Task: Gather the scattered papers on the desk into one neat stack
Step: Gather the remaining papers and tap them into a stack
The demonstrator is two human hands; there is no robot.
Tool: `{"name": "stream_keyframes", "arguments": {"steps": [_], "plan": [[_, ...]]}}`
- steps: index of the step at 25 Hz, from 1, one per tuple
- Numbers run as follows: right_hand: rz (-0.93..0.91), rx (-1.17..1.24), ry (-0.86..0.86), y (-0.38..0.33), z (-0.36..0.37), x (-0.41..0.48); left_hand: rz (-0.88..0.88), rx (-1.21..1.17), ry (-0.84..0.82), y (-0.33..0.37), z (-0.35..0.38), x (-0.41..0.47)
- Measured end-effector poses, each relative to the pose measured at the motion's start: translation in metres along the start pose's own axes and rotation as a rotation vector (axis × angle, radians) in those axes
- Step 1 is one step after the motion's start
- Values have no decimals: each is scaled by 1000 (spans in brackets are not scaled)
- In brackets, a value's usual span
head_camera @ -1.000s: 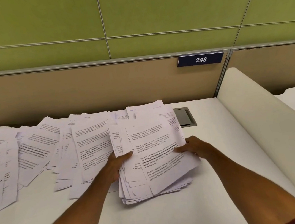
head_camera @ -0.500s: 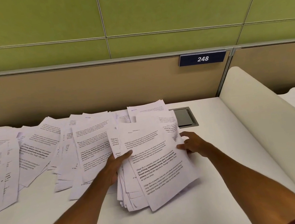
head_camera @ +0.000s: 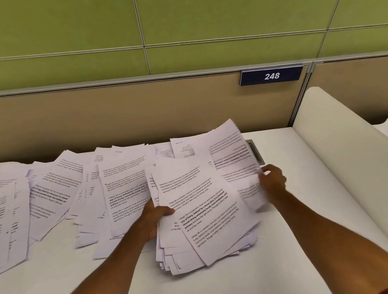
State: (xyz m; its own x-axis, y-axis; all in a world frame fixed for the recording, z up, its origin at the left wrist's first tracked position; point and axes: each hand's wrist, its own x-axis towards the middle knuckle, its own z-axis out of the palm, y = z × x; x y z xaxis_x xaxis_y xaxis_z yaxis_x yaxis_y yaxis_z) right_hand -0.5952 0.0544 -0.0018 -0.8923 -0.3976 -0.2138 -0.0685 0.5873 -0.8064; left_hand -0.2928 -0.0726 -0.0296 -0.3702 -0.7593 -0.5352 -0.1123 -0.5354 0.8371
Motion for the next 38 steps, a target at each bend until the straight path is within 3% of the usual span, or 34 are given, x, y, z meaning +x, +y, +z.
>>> {"name": "stream_keyframes", "arguments": {"steps": [4,8,12,16,19,22,23,25,27,30,35,38], "plan": [[51,463,232,-2,-16,8,-35,-31,61,0,1,1],[29,597,325,-7,-32,19,-50,-50,80,1,2,2],[12,617,288,-7,-34,23,-25,-38,92,1,5,3],[-138,400,61,-9,-20,10,-29,-116,80,2,7,2],[-309,139,-280,-11,2,-16,-30,-138,-13,9,6,-5],[-344,-33,-640,-11,30,-41,126,-67,-2,5,5,-4],[-356,-29,-617,-12,37,-44,158,-47,27,5,1,-5],[-324,-82,-320,-14,44,-38,168,-76,49,8,-15,-7],[-182,-345,-90,-17,42,-27,175,-102,72,16,-44,-10],[-52,-626,-128,-28,54,-28,217,-78,156,23,-93,-14],[49,-458,-207,-47,92,-37,180,-117,211,11,-141,-19],[-6,-311,-248,-48,99,-37,185,-119,200,3,-153,-20]]}}
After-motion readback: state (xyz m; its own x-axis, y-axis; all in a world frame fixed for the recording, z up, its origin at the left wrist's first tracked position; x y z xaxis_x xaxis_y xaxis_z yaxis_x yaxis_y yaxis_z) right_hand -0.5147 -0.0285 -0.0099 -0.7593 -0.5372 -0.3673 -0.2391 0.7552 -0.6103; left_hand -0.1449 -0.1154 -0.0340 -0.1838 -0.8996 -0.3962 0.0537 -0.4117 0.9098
